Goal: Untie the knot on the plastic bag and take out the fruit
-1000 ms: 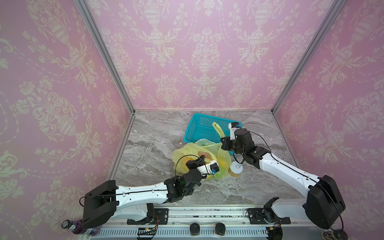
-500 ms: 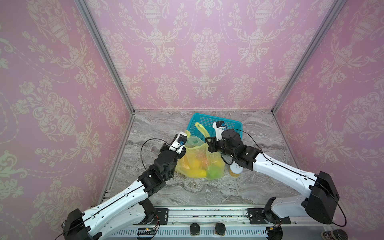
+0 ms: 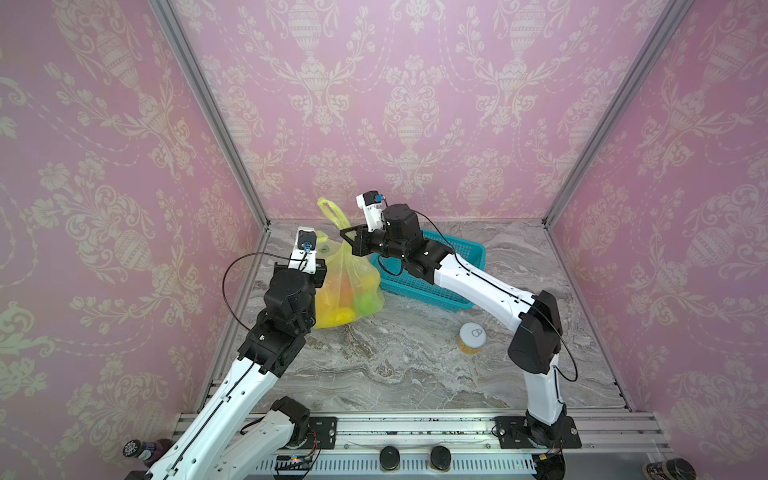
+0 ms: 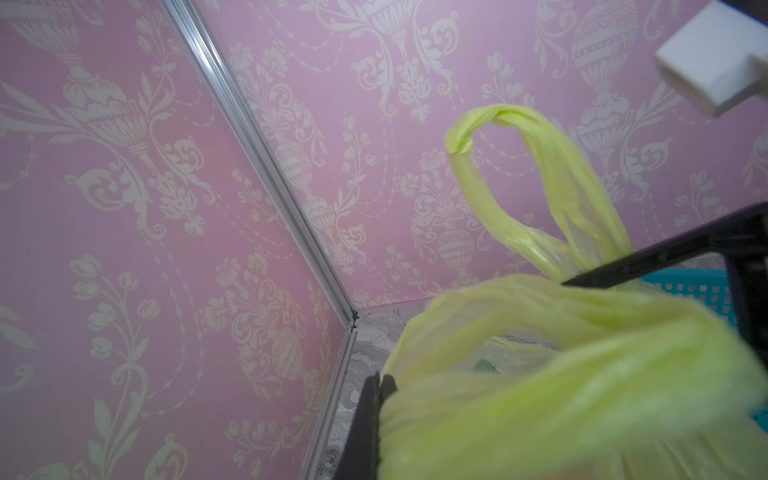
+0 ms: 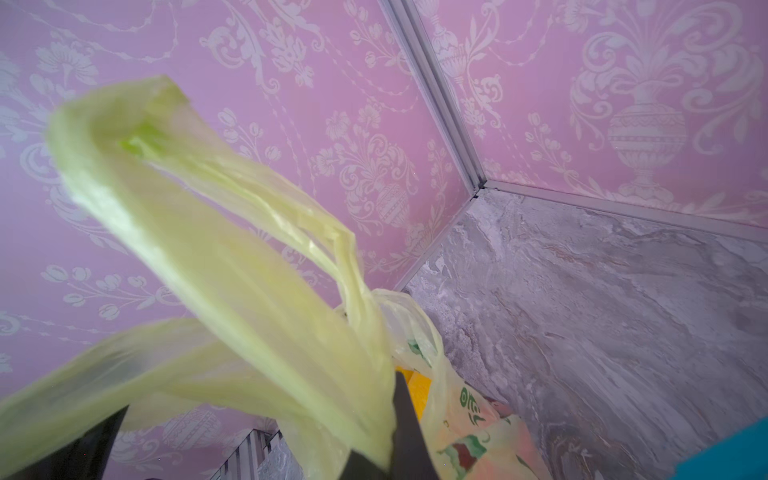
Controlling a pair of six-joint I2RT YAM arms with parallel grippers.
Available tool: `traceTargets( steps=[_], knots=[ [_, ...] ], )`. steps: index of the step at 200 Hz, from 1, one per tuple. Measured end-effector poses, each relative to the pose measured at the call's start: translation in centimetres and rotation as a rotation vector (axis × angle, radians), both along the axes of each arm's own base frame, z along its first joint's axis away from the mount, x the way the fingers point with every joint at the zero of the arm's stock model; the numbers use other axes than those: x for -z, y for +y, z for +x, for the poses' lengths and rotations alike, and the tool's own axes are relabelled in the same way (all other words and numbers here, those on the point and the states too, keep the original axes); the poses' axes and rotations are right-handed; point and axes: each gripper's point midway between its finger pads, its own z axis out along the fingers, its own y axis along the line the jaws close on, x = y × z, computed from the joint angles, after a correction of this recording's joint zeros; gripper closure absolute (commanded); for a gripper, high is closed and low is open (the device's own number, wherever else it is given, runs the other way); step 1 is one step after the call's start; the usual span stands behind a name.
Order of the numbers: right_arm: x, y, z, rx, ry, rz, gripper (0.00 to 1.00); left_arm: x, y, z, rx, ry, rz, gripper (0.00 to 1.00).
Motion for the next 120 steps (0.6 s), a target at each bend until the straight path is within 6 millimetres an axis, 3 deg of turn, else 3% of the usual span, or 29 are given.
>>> traceTargets(
  steps=[34,72,86,106,120],
  knots=[
    [2.3,1.5,0.1,-0.047,0.011,-0.025,1.00,3.2,-0.5,-0.2,0.034,0.072,-0.045,1.00],
    [7.8,1.9,-0.5,-0.080,0.046,-0.065,1.00,7.9,0.1,-1.6,0.026,0.147,-0.071,0.87],
    [10.1,1.7,-0.7,-0.085,0.066,-0.084,1.00,9.1,0.2,-1.8,0.024,0.174,-0.073,0.71],
    [11.9,1.7,-1.1,-0.101,0.069,-0.085,1.00,9.7,0.2,-2.0,0.024,0.201,-0.084,0.29],
    [12.5,1.8,-1.5,-0.121,0.054,-0.069,1.00,9.2,0.1,-2.1,0.028,0.218,-0.089,0.18]
  ],
)
